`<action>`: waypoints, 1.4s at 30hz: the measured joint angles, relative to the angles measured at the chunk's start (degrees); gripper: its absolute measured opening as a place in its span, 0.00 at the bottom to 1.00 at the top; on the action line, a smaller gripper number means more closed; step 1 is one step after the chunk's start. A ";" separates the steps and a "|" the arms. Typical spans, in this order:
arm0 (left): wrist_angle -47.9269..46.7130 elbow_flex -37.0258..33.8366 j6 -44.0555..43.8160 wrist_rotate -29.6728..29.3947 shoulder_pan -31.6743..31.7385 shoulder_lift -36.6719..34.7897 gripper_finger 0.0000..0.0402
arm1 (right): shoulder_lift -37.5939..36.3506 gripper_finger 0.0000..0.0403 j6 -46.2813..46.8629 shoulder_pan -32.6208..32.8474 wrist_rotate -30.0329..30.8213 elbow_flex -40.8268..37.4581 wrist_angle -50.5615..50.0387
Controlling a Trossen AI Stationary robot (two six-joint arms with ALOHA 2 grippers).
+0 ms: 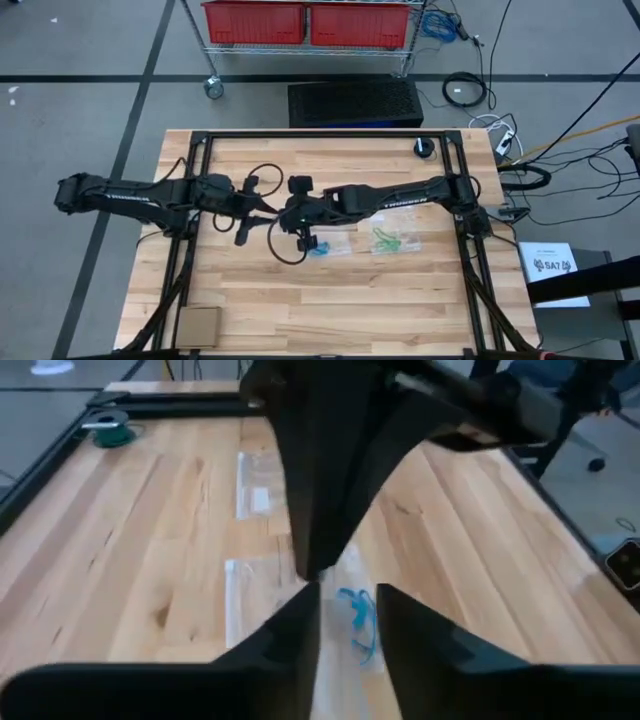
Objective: Sort rubber bands
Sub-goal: Close the left zip lock bag
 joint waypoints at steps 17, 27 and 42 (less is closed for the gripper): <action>-3.60 0.00 0.53 -2.34 -0.02 0.39 0.06 | 0.00 0.00 5.16 -0.30 -0.21 0.00 0.62; -3.99 0.00 0.53 -3.05 -0.02 0.39 0.04 | -0.21 0.22 16.39 -3.36 -8.39 0.02 -3.48; -4.13 0.00 1.58 -3.11 -0.02 0.39 0.01 | 2.17 0.17 17.81 -4.31 -15.85 0.00 2.35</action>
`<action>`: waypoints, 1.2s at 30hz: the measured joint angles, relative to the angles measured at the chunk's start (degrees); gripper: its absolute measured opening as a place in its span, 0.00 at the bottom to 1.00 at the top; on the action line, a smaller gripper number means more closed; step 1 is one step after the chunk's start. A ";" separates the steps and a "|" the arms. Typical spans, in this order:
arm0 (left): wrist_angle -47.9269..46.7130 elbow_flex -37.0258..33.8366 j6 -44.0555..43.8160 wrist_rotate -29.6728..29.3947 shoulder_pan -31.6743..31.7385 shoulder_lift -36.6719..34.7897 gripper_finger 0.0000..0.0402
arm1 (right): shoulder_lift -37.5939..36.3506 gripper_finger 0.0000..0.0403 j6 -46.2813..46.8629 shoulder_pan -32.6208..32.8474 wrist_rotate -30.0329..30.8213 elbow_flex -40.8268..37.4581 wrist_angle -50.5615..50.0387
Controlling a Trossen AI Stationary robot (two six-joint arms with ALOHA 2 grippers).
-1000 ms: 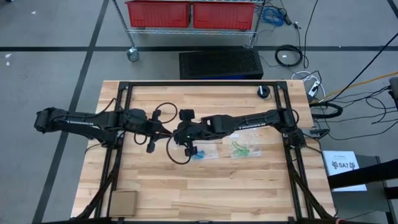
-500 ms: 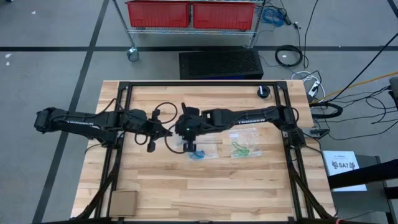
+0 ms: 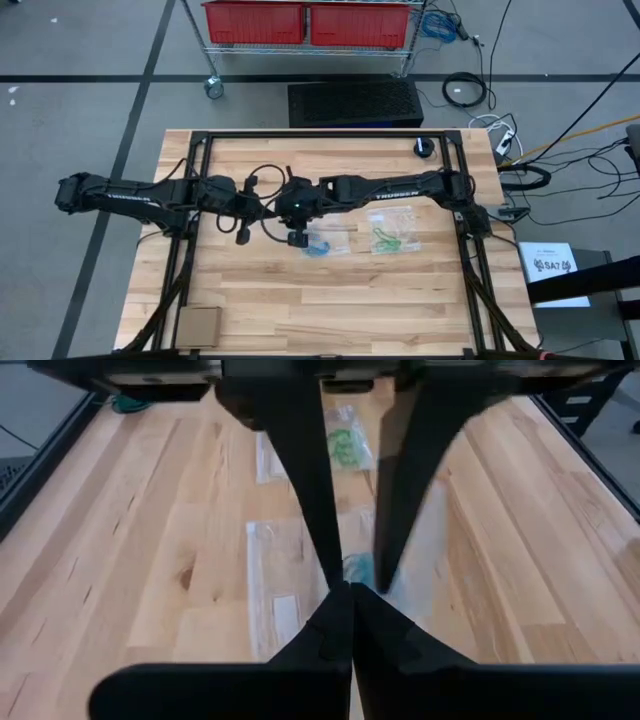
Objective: Sort rubber bands
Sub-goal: Close the left zip lock bag
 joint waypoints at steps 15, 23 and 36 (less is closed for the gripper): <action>-3.21 -0.49 -0.08 0.01 -0.11 0.00 0.01 | -2.18 0.20 5.09 5.14 -8.34 -14.11 -17.84; -2.75 -2.14 -1.52 0.07 -0.34 0.02 0.00 | -3.72 0.20 14.25 13.61 -11.95 -34.27 7.75; -1.78 -2.14 0.04 -0.67 -1.52 0.02 0.00 | -3.50 0.20 11.86 22.38 23.63 -35.98 8.68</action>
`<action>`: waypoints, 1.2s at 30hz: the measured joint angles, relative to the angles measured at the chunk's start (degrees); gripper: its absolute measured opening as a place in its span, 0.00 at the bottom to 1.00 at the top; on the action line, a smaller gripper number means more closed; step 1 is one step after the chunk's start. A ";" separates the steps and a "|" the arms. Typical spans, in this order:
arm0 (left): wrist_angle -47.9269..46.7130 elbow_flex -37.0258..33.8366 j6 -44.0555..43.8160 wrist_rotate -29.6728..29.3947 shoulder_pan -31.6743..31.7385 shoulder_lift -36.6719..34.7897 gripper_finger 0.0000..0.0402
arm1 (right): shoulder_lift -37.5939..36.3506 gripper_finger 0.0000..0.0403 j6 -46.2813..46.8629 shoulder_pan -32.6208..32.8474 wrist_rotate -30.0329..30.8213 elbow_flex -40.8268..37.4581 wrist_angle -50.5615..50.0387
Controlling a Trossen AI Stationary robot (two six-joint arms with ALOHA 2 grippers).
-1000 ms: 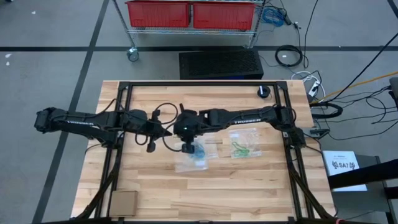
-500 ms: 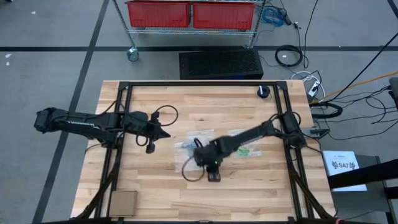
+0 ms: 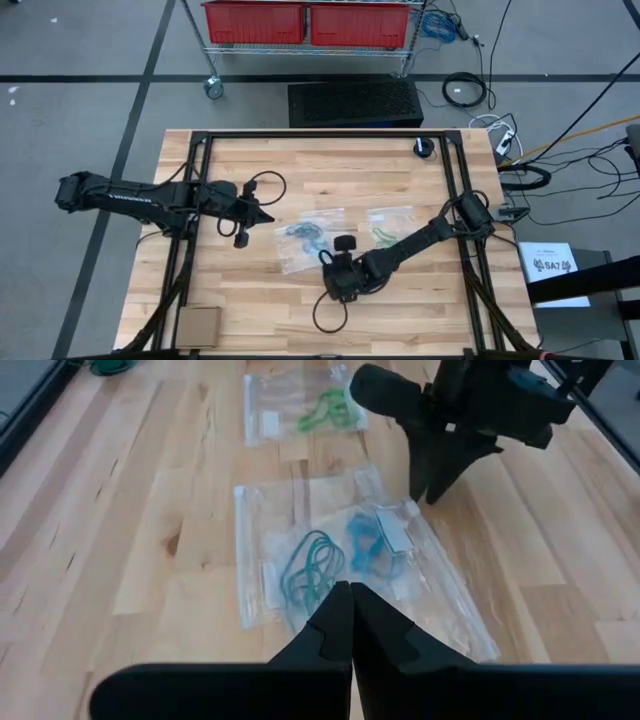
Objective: Sort rubber bands
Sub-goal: Close the left zip lock bag
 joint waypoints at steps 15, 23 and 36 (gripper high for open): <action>-0.15 0.00 -0.09 0.00 -0.13 0.00 0.00 | 0.00 0.20 -7.30 1.21 8.61 0.11 -3.17; -0.13 0.00 -0.09 0.00 -0.12 0.00 0.00 | 0.00 0.20 -9.78 1.93 12.69 0.11 -4.45; -0.23 0.00 -0.09 0.00 -0.14 0.00 0.00 | -0.02 0.20 -15.90 -1.95 8.14 0.22 -1.50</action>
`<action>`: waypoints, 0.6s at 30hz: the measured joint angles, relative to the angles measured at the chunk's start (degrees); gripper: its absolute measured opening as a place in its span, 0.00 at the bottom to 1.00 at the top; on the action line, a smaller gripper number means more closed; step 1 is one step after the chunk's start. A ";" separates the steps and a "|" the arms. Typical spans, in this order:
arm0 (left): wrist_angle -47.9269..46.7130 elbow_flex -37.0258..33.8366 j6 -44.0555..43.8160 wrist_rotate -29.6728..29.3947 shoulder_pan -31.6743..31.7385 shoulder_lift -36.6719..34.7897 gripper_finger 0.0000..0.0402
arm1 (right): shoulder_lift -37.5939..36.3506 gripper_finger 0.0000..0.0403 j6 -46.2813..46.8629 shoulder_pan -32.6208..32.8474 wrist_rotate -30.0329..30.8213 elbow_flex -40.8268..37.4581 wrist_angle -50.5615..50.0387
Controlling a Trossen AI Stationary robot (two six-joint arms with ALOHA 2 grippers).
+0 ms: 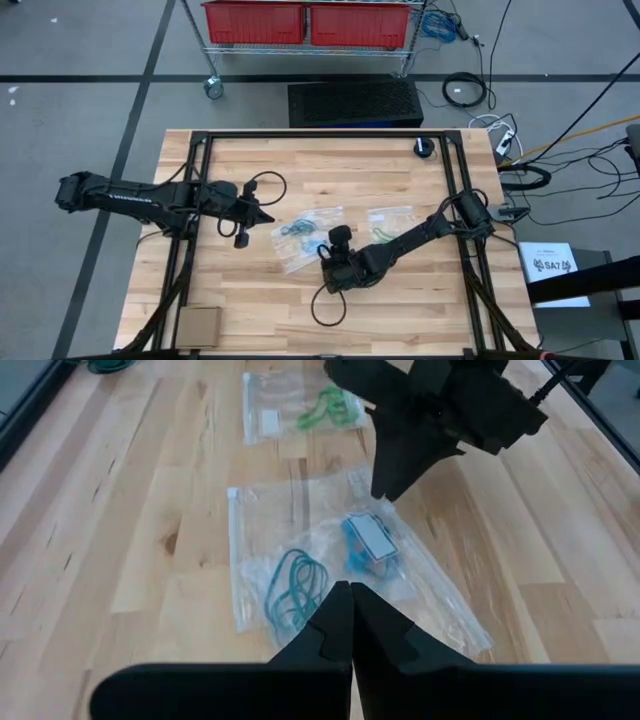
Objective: Sort rubber bands
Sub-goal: Close the left zip lock bag
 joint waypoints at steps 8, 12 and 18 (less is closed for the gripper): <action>-0.27 0.00 0.03 0.00 0.00 0.00 0.01 | 0.00 0.24 -1.53 -0.40 -0.19 -0.02 2.06; -0.30 0.00 0.01 0.00 0.00 0.00 0.01 | 0.00 0.25 -2.44 -1.54 -0.49 -0.01 4.58; -0.34 0.00 0.15 -0.18 0.02 0.00 0.01 | 0.00 0.17 -3.65 -3.08 -7.43 -0.02 7.95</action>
